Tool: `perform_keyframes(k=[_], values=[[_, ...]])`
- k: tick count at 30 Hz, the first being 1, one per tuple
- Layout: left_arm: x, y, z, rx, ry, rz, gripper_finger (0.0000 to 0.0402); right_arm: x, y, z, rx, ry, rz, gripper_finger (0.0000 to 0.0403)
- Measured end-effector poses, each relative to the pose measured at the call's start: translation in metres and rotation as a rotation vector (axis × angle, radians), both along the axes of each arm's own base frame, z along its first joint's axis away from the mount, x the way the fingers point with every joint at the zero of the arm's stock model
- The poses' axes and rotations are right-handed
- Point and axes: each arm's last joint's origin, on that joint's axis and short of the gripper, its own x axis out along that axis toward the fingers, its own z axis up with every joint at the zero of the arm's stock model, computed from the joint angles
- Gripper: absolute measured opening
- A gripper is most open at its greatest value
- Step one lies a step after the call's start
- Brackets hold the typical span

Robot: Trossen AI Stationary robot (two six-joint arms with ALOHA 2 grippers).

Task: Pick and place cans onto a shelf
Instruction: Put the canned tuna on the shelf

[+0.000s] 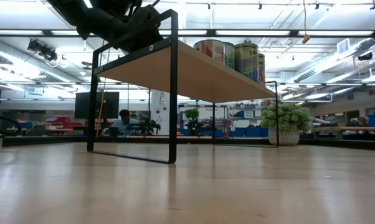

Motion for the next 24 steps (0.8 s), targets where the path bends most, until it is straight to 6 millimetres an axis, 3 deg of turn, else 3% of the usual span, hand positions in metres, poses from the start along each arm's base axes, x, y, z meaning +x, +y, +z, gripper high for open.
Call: perform_keyframes(k=[13, 24], values=[[-0.004, -0.011, -0.010, -0.059, 0.121, -0.050, 0.0316, 0.001, 0.001, 0.001, 0.000, -0.013, 0.003, 0.0315], [-0.004, -0.013, -0.010, -0.149, 0.110, -0.111, 0.0318, 0.001, 0.002, 0.001, 0.004, -0.013, 0.005, 0.0315]])
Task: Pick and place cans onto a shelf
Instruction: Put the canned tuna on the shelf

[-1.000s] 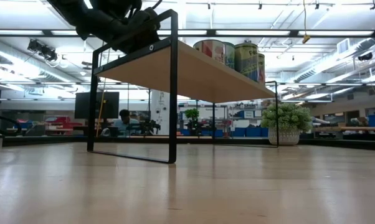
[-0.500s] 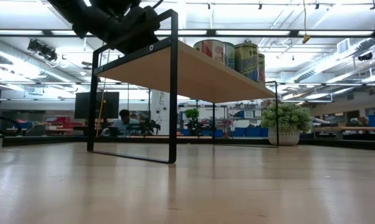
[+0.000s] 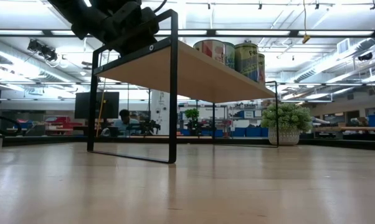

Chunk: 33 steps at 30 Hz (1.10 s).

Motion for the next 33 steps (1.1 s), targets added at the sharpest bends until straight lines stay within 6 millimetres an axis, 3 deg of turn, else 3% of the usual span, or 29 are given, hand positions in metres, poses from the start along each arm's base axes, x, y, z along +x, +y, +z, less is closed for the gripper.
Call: perform_keyframes(k=[6, 14, 20, 28, 33], values=[[0.000, 0.002, 0.000, -0.025, 0.000, 0.011, 0.0355, 0.000, 0.000, 0.000, 0.015, -0.002, -0.004, 0.0315], [0.000, 0.002, 0.000, 0.043, 0.004, 0.055, 0.0365, 0.000, 0.002, 0.000, 0.022, -0.002, 0.000, 0.0315], [0.001, 0.003, 0.000, 0.054, -0.006, 0.081, 0.0396, 0.000, 0.004, 0.000, 0.016, 0.000, -0.008, 0.0315], [0.004, -0.005, 0.005, 0.077, -0.056, 0.028, 0.0397, 0.000, 0.004, -0.001, 0.014, 0.008, -0.008, 0.0315], [0.010, -0.007, 0.019, 0.105, -0.097, 0.022, 0.0397, -0.003, 0.005, 0.001, 0.009, 0.006, -0.007, 0.0315]])
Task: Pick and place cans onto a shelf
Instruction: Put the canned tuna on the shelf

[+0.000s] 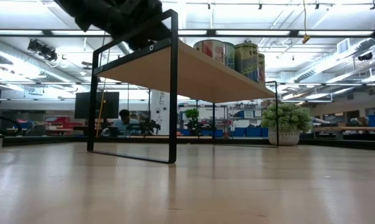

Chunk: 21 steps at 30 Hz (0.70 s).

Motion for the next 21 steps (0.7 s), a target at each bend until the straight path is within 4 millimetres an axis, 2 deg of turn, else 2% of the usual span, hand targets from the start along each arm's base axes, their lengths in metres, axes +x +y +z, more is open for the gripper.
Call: perform_keyframes(k=[5, 10, 13, 21], values=[[0.002, 0.000, 0.017, 0.001, 0.007, -0.001, 0.0396, 0.000, 0.000, 0.000, 0.000, 0.001, 0.001, 0.0315], [-0.002, 0.005, 0.033, 0.005, 0.175, 0.004, 0.0396, 0.000, 0.005, 0.000, -0.009, 0.004, 0.016, 0.0315], [-0.006, 0.012, 0.045, 0.050, 0.245, 0.044, 0.0396, 0.001, 0.008, 0.000, -0.025, 0.006, 0.010, 0.0315], [-0.018, 0.039, 0.051, 0.104, 0.373, 0.245, 0.0396, 0.001, 0.012, 0.000, -0.041, 0.009, 0.011, 0.0315]])
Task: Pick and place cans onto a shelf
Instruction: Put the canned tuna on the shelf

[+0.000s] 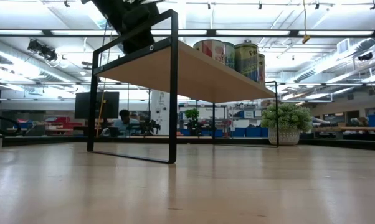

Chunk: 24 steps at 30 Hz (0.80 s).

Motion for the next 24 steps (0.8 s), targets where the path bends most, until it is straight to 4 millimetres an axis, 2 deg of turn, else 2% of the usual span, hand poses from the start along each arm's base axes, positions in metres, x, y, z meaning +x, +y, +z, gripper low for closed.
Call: perform_keyframes(k=[3, 8, 18, 24], values=[[-0.002, 0.004, -0.002, -0.017, 0.015, 0.029, 0.0396, 0.000, 0.001, 0.000, 0.000, 0.000, 0.004, 0.0315], [-0.003, 0.000, -0.008, -0.029, 0.080, 0.010, 0.0396, 0.000, 0.001, 0.000, -0.007, -0.001, -0.002, 0.0315], [0.015, -0.023, -0.023, -0.039, 0.120, -0.085, 0.0396, 0.001, 0.001, 0.003, -0.024, -0.026, -0.005, 0.0315], [0.022, -0.036, -0.024, -0.038, 0.086, -0.108, 0.0396, 0.001, 0.001, 0.001, -0.020, -0.013, -0.005, 0.0315]])
